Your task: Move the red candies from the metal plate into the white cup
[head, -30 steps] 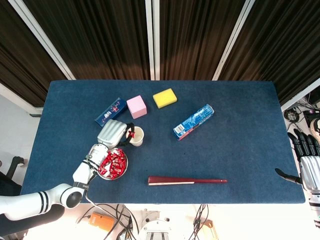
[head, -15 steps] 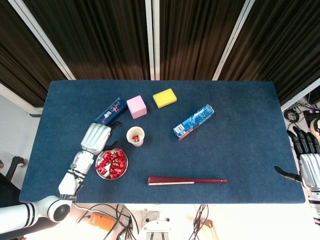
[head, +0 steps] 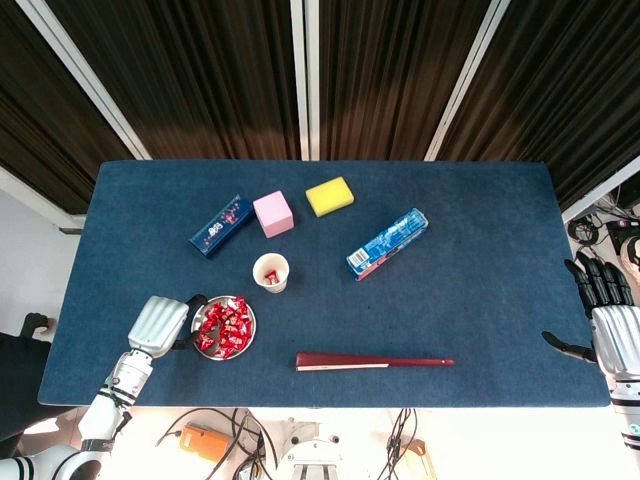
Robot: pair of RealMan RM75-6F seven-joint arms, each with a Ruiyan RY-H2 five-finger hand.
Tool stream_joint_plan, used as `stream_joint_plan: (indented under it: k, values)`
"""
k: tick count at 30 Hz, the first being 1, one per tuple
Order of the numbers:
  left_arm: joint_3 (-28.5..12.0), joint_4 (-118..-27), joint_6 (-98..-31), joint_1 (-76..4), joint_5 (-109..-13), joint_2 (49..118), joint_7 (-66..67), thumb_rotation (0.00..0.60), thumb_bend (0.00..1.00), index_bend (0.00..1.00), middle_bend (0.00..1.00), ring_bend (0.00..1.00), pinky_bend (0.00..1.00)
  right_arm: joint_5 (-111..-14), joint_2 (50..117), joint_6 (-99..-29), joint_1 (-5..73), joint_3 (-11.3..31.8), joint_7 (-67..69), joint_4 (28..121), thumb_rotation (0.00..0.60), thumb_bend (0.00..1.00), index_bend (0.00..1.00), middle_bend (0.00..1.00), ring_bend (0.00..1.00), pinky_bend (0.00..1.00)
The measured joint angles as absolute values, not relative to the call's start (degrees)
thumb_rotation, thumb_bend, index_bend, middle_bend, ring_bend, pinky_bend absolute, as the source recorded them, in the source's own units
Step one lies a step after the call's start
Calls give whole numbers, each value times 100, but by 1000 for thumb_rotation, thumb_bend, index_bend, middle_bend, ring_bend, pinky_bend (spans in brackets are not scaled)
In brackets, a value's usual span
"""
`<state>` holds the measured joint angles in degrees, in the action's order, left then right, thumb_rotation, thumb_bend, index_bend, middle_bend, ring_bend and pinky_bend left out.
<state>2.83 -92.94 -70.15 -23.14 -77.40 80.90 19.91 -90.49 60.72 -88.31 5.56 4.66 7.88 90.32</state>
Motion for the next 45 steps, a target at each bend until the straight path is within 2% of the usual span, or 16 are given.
stream_joint_plan:
  k: [18, 26, 33, 40, 45]
  values:
    - [-99, -8961, -6358, -2547, -7123, 8461, 2306, 600, 239, 370, 912, 825, 716, -8976, 6077, -8837, 513, 447, 850, 8969, 600, 120, 0, 0, 0, 0]
    - [-131, -8894, -6164, -2620, -6987, 8525, 2330, 600, 254, 382, 912, 826, 716, -8960, 6083, -8832, 507, 445, 835, 8974, 600, 120, 0, 0, 0, 0]
    - [-141, -8758, -6091, -2668, -7016, 8622, 2249, 600, 280, 449, 914, 829, 716, -8946, 6071, -8820, 511, 450, 805, 9004, 600, 120, 0, 0, 0, 0]
    - [-138, -8636, -6058, -2686, -7029, 8669, 2216, 600, 379, 529, 918, 834, 717, -8932, 6072, -8799, 515, 450, 795, 9010, 600, 120, 0, 0, 0, 0]
    - [-137, -8651, -6089, -2673, -7082, 8663, 2118, 600, 410, 551, 924, 838, 717, -8937, 6071, -8815, 510, 452, 801, 9011, 600, 120, 0, 0, 0, 0]
